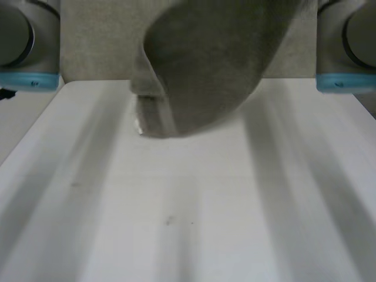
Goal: Fold the laundry
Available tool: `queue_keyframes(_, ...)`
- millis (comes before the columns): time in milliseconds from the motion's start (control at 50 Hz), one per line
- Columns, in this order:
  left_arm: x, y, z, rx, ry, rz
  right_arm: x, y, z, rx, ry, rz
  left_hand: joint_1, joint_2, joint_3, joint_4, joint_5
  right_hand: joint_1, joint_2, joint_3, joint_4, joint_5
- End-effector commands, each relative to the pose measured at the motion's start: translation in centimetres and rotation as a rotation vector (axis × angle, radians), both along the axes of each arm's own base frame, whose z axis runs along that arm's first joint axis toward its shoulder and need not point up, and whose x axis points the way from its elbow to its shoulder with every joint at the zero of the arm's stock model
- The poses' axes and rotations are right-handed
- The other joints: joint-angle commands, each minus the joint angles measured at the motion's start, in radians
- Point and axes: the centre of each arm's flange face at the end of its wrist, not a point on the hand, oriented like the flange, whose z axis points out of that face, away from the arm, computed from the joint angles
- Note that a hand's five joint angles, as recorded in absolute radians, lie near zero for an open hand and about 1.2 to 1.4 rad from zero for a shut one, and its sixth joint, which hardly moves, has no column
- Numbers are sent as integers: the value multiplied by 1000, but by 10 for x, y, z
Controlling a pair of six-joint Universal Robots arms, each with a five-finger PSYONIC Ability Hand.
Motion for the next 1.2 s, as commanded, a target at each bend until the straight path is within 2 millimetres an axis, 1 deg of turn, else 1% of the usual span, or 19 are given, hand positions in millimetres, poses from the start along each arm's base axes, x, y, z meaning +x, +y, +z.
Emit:
queue_keyframes(20, 14, 5, -110, 317, -145, -40, -4, 17, -84, 372, 195, 68, 186, 179, 179, 178, 186, 423, 221, 214, 204, 239)
queue_keyframes(40, 14, 5, -110, 318, -145, -41, -7, 21, -103, 464, 235, 68, 186, 179, 179, 178, 186, 423, 221, 214, 204, 239)
queue_keyframes(60, 17, 9, -135, 387, -183, -55, -7, 21, -104, 465, 235, 68, 186, 179, 179, 178, 186, 423, 221, 214, 204, 239)
queue_keyframes(80, 19, 15, -159, 455, -211, -74, -9, 27, -120, 542, 271, 73, 186, 179, 179, 178, 186, 423, 221, 214, 204, 239)
queue_keyframes(100, 19, 15, -160, 456, -212, -74, -9, 27, -120, 543, 271, 73, 186, 179, 179, 178, 186, 423, 221, 214, 204, 239)
queue_keyframes(120, 21, 21, -181, 519, -234, -91, -10, 32, -134, 609, 305, 80, 186, 179, 179, 178, 186, 423, 221, 214, 204, 239)
queue_keyframes(140, 22, 29, -202, 579, -254, -113, -12, 36, -140, 647, 320, 79, 186, 179, 179, 178, 186, 423, 221, 214, 204, 239)
queue_keyframes(160, 22, 29, -202, 579, -254, -113, -12, 36, -140, 647, 320, 79, 186, 179, 179, 178, 186, 423, 221, 214, 204, 239)
queue_keyframes(180, 21, 36, -216, 623, -268, -136, -13, 40, -135, 649, 315, 83, 85, 77, 78, 77, 85, 423, 221, 214, 204, 239)
queue_keyframes(200, 18, 43, -228, 663, -272, -158, -12, 43, -122, 614, 300, 86, -521, -528, -528, -529, -521, 423, 221, 214, 204, 239)
queue_keyframes(220, 18, 43, -228, 664, -272, -159, -12, 43, -122, 614, 300, 86, -527, -534, -534, -535, -527, 423, 221, 214, 204, 239)
queue_keyframes(240, 15, 49, -236, 694, -266, -183, -12, 47, -106, 572, 285, 88, -1036, -1043, -1043, -1044, -1035, 423, 221, 214, 204, 239)
queue_keyframes(360, -10, 71, -240, 737, -204, -306, -13, 52, -66, 469, 240, 86, -1035, -1042, -1042, -1043, -1035, 423, 221, 214, 204, 239)
queue_keyframes(420, -12, 71, -239, 739, -177, -323, -14, 54, -60, 456, 240, 86, -1035, -1042, -1042, -1043, -1035, 423, 221, 214, 204, 239)
queue_keyframes(580, -22, 62, -238, 741, -35, -400, -3, 88, -29, 381, 249, 140, -1023, -1031, -1030, -1031, -1023, 423, 221, 214, 204, 239)
queue_keyframes(740, -42, 51, -239, 725, 5, -446, -15, 124, 13, 270, 213, 156, -1009, -1016, -1015, -1016, -1008, 423, 221, 214, 204, 239)
queue_keyframes(800, -48, 47, -246, 734, 4, -455, -15, 128, 16, 261, 209, 161, -1006, -1013, -1013, -1013, -1005, 423, 221, 214, 204, 239)
queue_keyframes(1000, -80, 68, -267, 786, -3, -551, -20, 149, 29, 261, 219, 177, -988, -995, -995, -996, -988, 423, 221, 214, 204, 239)
queue_keyframes(1200, -95, 54, -277, 789, 22, -577, -29, 177, 48, 207, 192, 201, -833, -840, -840, -841, -832, 423, 221, 214, 204, 239)
